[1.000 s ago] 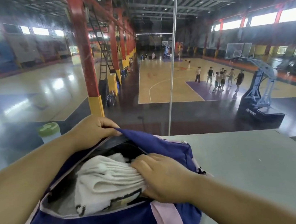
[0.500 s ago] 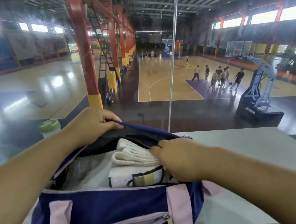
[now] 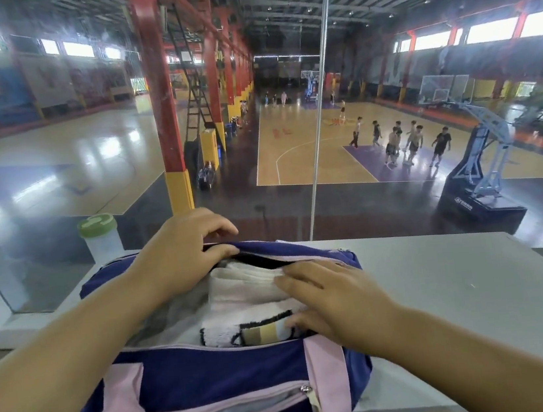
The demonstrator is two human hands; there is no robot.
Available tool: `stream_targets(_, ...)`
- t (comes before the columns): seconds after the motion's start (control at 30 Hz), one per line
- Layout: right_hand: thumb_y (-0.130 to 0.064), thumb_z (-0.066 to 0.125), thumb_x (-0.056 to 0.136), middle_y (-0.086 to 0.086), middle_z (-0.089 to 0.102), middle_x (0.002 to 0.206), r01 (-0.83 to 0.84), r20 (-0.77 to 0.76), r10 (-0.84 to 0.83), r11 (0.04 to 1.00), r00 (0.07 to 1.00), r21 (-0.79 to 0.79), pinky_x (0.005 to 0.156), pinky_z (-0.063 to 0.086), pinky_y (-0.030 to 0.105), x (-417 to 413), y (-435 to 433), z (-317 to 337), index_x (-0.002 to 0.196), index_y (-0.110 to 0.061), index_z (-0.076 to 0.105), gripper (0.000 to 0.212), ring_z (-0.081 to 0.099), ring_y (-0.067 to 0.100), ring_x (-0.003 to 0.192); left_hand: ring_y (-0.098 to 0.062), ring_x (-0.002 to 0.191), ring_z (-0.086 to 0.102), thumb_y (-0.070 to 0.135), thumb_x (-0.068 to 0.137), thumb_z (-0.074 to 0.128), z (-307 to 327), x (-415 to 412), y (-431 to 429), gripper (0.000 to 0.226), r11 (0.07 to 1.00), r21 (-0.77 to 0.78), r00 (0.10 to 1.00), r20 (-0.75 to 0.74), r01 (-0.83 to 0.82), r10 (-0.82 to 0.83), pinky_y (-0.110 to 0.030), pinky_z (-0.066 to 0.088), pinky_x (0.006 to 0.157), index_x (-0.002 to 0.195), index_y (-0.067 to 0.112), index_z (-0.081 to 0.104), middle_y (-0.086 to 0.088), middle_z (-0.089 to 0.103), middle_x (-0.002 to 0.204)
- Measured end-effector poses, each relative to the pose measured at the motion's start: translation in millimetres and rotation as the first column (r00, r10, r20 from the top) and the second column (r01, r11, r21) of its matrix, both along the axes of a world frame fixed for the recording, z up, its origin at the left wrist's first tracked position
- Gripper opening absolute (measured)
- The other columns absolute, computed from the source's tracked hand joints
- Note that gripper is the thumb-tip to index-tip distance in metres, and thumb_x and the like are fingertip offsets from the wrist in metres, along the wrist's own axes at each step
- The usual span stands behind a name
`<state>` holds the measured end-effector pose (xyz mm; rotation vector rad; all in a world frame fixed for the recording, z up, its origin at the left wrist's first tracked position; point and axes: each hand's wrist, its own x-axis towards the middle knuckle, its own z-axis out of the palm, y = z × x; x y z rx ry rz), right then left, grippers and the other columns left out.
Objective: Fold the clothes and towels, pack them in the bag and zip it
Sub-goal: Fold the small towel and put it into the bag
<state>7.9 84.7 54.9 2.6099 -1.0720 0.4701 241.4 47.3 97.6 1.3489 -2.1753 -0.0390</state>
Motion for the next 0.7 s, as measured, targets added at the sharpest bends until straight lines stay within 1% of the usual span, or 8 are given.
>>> stream_targets(0.07,-0.025,0.063,0.082,-0.001,0.070,0.097,-0.057,0.027,0.061,0.989,0.998,-0.137,0.076,0.057,0.034,-2.9,2.0,-10.6,0.097,-0.018,0.069,0.018,0.065,0.019,0.089,-0.007,0.088,0.053,0.030,0.082,0.069,-5.9,-0.7,12.3,0.016,0.997,-0.075,1.000,0.003,0.002,-0.001,-0.011,0.036,0.076,0.097,0.027,0.066,0.012,0.060,0.094)
stream_targets(0.13,-0.015,0.073,0.073,-0.002,0.070,0.088,-0.078,0.023,0.083,0.983,0.996,-0.164,0.073,0.057,0.033,-0.1,5.3,-14.9,0.089,-0.018,0.071,0.016,0.066,0.019,0.080,-0.006,0.086,0.050,0.039,0.082,0.066,-14.8,-1.2,26.3,0.013,0.994,-0.111,1.000,0.012,0.020,-0.019,-0.013,0.036,0.077,0.091,0.029,0.065,0.013,0.056,0.089)
stream_targets(0.23,-0.009,0.065,0.073,0.000,0.069,0.085,-0.046,-0.026,0.044,0.997,0.999,-0.061,0.068,0.056,0.037,10.0,5.3,-15.8,0.087,-0.017,0.070,0.017,0.066,0.022,0.076,-0.003,0.082,0.049,0.055,0.080,0.053,-29.4,-1.3,44.4,0.023,0.998,-0.054,0.993,0.113,0.045,-0.039,-0.018,0.041,0.076,0.083,0.034,0.060,0.018,0.053,0.084)
stream_targets(0.33,-0.018,0.056,0.086,0.001,0.065,0.103,0.073,-0.066,-0.065,0.989,0.996,0.125,0.073,0.054,0.043,27.0,-0.7,-15.3,0.099,-0.019,0.064,0.015,0.063,0.027,0.092,-0.001,0.075,0.049,0.053,0.079,0.059,-41.1,0.0,58.0,0.019,0.998,0.070,0.985,0.171,0.003,-0.015,-0.024,0.045,0.072,0.073,0.037,0.050,0.019,0.051,0.077)
stream_targets(0.4,-0.038,0.049,0.092,0.003,0.058,0.121,0.166,-0.058,-0.157,0.962,0.986,0.216,0.083,0.051,0.045,36.3,-5.5,-13.9,0.115,-0.019,0.056,0.031,0.058,0.028,0.106,-0.001,0.075,0.049,0.056,0.079,0.058,-47.7,3.1,64.0,0.022,0.984,0.170,0.978,0.210,-0.051,0.015,-0.024,0.046,0.072,0.072,0.038,0.047,0.018,0.050,0.079)
stream_targets(0.47,-0.051,0.050,0.089,0.004,0.049,0.133,0.242,-0.120,-0.215,0.927,0.969,0.288,0.089,0.049,0.044,43.4,-9.7,-11.2,0.132,-0.019,0.044,0.054,0.052,0.028,0.115,-0.001,0.077,0.050,0.061,0.077,0.057,-49.7,5.4,68.4,0.024,0.966,0.236,0.967,0.253,-0.103,0.041,-0.022,0.046,0.074,0.078,0.040,0.048,0.017,0.050,0.084)
stream_targets(0.57,-0.057,0.054,0.084,0.005,0.035,0.146,0.287,-0.238,-0.211,0.889,0.948,0.358,0.091,0.046,0.042,48.0,-14.1,-7.3,0.145,-0.020,0.025,0.077,0.047,0.027,0.122,-0.002,0.078,0.050,0.063,0.072,0.062,-48.6,7.5,75.9,0.037,0.931,0.328,0.955,0.290,-0.159,0.061,-0.022,0.046,0.073,0.093,0.035,0.049,0.015,0.050,0.088)
stream_targets(0.7,-0.061,0.052,0.082,0.005,0.022,0.153,0.310,-0.348,-0.170,0.863,0.922,0.400,0.094,0.043,0.040,51.1,-16.7,-13.6,0.150,-0.022,0.009,0.089,0.041,0.027,0.128,-0.004,0.079,0.052,0.057,0.068,0.071,-47.5,8.7,84.1,0.044,0.874,0.457,0.961,0.275,-0.165,0.038,-0.021,0.045,0.070,0.097,0.033,0.049,0.014,0.057,0.087)
